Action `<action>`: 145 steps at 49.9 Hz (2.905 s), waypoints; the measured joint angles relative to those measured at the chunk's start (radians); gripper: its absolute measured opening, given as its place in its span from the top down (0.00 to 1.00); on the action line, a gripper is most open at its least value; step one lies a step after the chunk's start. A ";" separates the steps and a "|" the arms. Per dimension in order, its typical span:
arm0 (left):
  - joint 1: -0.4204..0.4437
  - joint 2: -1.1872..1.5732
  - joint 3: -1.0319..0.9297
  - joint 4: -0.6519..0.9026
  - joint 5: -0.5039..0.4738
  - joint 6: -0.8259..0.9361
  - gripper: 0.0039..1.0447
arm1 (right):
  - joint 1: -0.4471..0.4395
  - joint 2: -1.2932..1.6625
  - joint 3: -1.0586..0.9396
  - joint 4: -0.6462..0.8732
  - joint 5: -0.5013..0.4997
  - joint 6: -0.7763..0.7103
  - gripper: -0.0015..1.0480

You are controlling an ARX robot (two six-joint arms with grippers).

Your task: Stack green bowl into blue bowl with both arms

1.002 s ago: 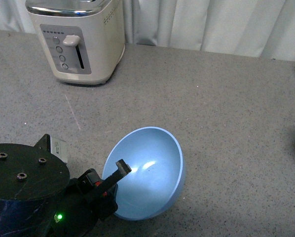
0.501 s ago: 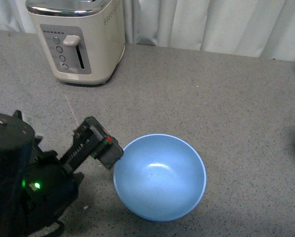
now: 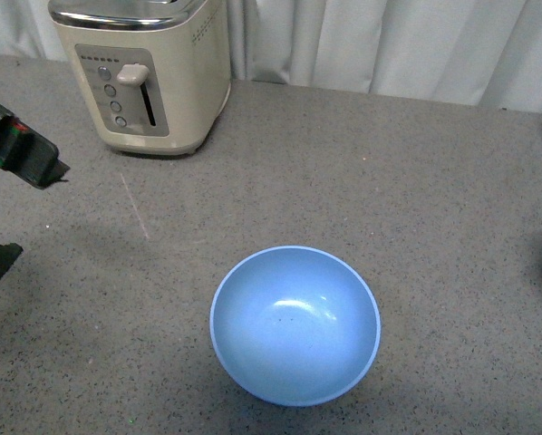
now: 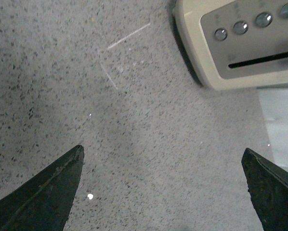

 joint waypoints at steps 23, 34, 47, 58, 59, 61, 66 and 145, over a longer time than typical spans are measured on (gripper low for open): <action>0.148 -0.240 -0.041 -0.103 0.094 0.032 0.06 | 0.000 0.000 0.000 0.000 0.000 0.000 0.09; 0.206 -0.352 -0.073 -0.165 0.146 0.042 0.06 | 0.000 0.000 0.000 0.000 0.000 0.000 0.09; 0.267 -0.401 -0.301 0.407 0.215 0.706 0.38 | 0.000 0.000 0.000 0.000 0.000 0.000 0.09; 0.234 -0.689 -0.339 0.193 0.179 0.975 0.74 | 0.000 0.000 0.000 0.000 0.000 0.000 0.09; 0.229 -0.721 -0.342 0.169 0.175 0.983 0.78 | 0.000 0.000 0.000 0.000 0.000 0.000 0.09; 0.214 -0.784 -0.351 0.128 0.156 0.997 0.88 | 0.000 0.002 0.000 0.000 0.000 0.000 0.09; 0.151 -0.882 -0.368 0.052 0.087 1.007 0.96 | 0.000 0.000 0.000 0.000 0.000 0.000 0.09; 0.138 -1.739 -0.383 -0.762 0.084 1.022 0.96 | 0.000 0.000 0.000 0.000 0.001 0.000 0.09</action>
